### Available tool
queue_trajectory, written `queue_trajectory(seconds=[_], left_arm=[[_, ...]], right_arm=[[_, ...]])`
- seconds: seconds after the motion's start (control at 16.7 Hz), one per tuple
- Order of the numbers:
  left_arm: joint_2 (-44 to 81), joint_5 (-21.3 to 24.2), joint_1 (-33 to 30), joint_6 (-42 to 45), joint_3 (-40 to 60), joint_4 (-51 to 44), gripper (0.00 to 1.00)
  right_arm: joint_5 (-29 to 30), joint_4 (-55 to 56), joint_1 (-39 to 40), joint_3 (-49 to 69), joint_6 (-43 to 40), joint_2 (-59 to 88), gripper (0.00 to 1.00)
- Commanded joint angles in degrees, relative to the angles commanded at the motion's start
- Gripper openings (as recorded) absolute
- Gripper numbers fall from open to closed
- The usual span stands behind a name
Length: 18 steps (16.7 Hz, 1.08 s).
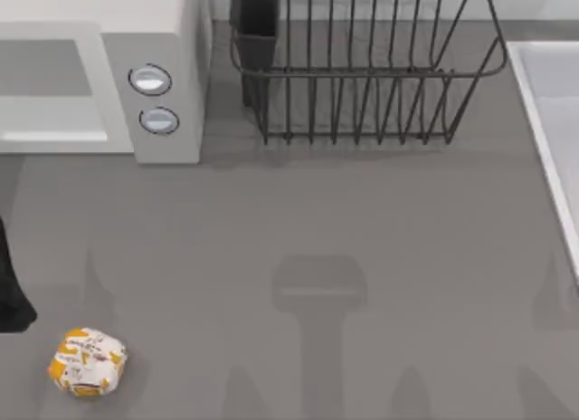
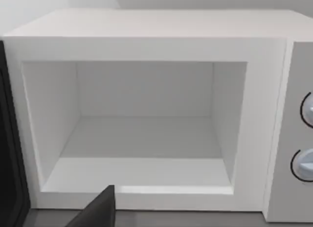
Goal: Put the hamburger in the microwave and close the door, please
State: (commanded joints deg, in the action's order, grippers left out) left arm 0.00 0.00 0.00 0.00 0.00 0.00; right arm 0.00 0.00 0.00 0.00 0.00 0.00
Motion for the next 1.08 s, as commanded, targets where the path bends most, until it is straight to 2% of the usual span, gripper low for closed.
queue_trajectory(seconds=[0.24, 0.42, 1.08], left_arm=[[1.94, -0.01, -0.58, -0.21, 1.44, -1.63, 1.0], [9.27, -0.04, -2.57, -0.93, 6.35, -7.17, 1.0], [61.49, -0.13, -14.74, -5.32, 36.18, -41.02, 1.0]], right_arm=[[0.0, 0.0, 0.0, 0.0, 0.0, 0.0, 1.0], [0.0, 0.0, 0.0, 0.0, 0.0, 0.0, 1.0], [0.0, 0.0, 0.0, 0.0, 0.0, 0.0, 1.0]])
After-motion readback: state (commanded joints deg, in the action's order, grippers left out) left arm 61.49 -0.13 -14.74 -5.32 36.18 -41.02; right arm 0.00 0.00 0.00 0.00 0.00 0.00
